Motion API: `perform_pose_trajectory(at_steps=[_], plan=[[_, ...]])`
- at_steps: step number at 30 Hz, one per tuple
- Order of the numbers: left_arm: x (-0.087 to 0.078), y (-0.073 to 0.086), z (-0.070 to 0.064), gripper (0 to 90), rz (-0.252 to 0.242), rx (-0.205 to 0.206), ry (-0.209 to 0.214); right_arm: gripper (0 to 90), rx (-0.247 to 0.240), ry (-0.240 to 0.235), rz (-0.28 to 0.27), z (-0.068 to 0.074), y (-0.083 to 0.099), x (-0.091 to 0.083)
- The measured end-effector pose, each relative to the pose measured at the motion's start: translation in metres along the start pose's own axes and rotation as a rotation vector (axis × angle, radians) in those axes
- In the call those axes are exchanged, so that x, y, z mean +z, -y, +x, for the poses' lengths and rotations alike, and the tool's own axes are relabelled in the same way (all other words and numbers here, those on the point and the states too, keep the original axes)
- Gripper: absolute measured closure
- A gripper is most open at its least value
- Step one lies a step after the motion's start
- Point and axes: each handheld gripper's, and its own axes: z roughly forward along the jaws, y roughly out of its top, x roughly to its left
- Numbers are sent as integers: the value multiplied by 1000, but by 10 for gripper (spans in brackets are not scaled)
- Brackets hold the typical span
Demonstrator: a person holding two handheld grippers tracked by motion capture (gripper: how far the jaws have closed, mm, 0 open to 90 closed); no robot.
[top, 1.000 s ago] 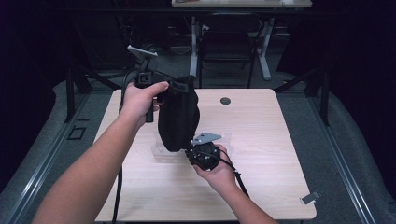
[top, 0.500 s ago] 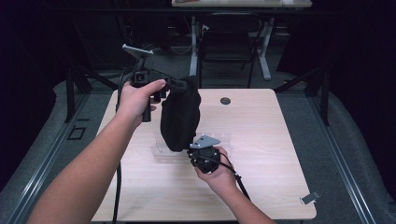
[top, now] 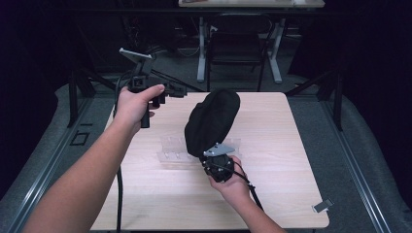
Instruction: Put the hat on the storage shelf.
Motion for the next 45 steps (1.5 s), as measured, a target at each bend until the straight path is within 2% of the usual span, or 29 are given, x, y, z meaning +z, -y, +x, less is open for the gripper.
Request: perform_pose_trajectory(at_steps=[3, 11, 12, 13, 14, 15, 18, 21, 24, 29, 30, 31, 32, 33, 34, 35, 36, 37, 38, 39, 40, 41, 44, 45], plan=[[-3, 2, 5, 724, -4, -4, -9, 834, -4, 8, 0, 2, 2, 0], [-18, 9, 26, 687, -18, -29, -28, 779, 8, -14, 0, -2, 7, -1], [-22, 11, 33, 682, -21, -30, -33, 763, 11, -18, -2, -1, 9, -2], [-22, 11, 33, 679, -21, -30, -33, 763, 11, -18, -2, -1, 9, -2], [-26, 14, 41, 676, -20, -32, -43, 745, 13, -25, 0, -2, 11, -3], [-27, 16, 44, 674, -26, -46, -48, 741, 21, -29, 10, -1, 12, -4], [-30, 21, 51, 667, -24, -44, -64, 734, 18, -37, 19, -3, 14, -6], [-35, 28, 61, 657, -26, -49, -67, 719, 39, -53, 20, -6, 19, -7], [-38, 33, 69, 645, -22, -32, -89, 697, 42, -67, 26, -8, 23, -11], [-42, 39, 76, 639, -25, -34, -104, 681, 60, -92, 28, -13, 29, -16], [-44, 43, 81, 638, -26, -23, -127, 674, 77, -95, 26, -16, 32, -18], [-44, 43, 81, 634, -26, -23, -127, 672, 73, -90, 32, -18, 33, -21], [-47, 46, 85, 630, -25, -14, -159, 668, 78, -87, 31, -19, 35, -22], [-47, 46, 85, 630, -25, -14, -159, 665, 85, -86, 33, -21, 36, -24], [-49, 50, 90, 628, -23, 7, -194, 663, 87, -81, 35, -23, 38, -25], [-49, 50, 90, 627, -23, 7, -194, 663, 87, -81, 35, -23, 38, -25], [-51, 54, 94, 626, -29, 18, -225, 656, 100, -76, 39, -27, 42, -28], [-51, 54, 94, 624, -29, 18, -225, 654, 105, -70, 32, -29, 44, -29], [-54, 58, 98, 623, -29, 48, -264, 650, 107, -66, 36, -30, 45, -30], [-54, 58, 98, 621, -29, 48, -264, 650, 107, -66, 36, -30, 45, -30], [-56, 62, 100, 620, -25, 76, -297, 641, 105, -54, 39, -34, 49, -34], [-56, 62, 100, 619, -25, 76, -297, 641, 105, -54, 39, -34, 49, -34], [-59, 71, 104, 620, -20, 136, -373, 631, 118, -40, 38, -41, 55, -39], [-59, 71, 104, 621, -20, 136, -373, 631, 118, -40, 38, -41, 55, -39]])
